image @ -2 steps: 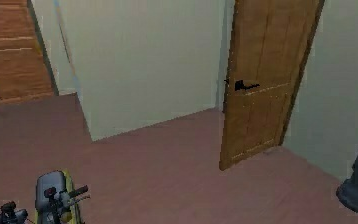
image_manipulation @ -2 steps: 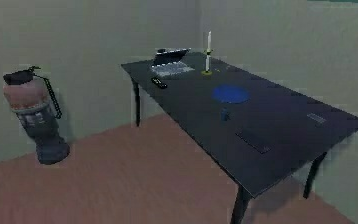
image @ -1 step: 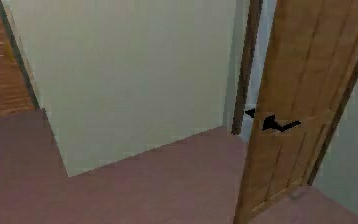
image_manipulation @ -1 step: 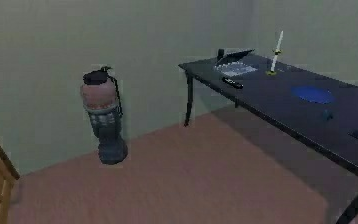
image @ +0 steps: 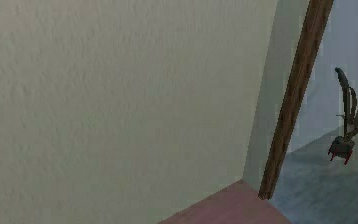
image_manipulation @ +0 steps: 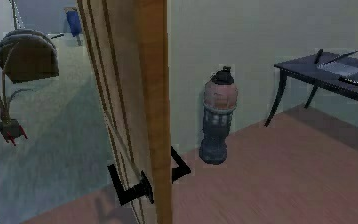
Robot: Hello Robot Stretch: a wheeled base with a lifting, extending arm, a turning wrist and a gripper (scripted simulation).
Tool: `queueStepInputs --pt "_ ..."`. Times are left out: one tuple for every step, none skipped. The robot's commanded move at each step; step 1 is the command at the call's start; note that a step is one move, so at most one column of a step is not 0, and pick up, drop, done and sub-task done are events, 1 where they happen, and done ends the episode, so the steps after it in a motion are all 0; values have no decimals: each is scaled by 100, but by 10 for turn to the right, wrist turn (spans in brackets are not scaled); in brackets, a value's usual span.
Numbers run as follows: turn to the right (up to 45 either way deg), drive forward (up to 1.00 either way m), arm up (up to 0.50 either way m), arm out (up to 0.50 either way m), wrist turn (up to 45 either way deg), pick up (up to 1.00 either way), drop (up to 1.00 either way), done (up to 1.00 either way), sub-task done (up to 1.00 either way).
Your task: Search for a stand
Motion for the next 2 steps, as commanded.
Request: queueStepInputs --pt "30 0 0 0 0 0 0 0 0" --pt "-450 0 0 0 0 0 0 0 0"
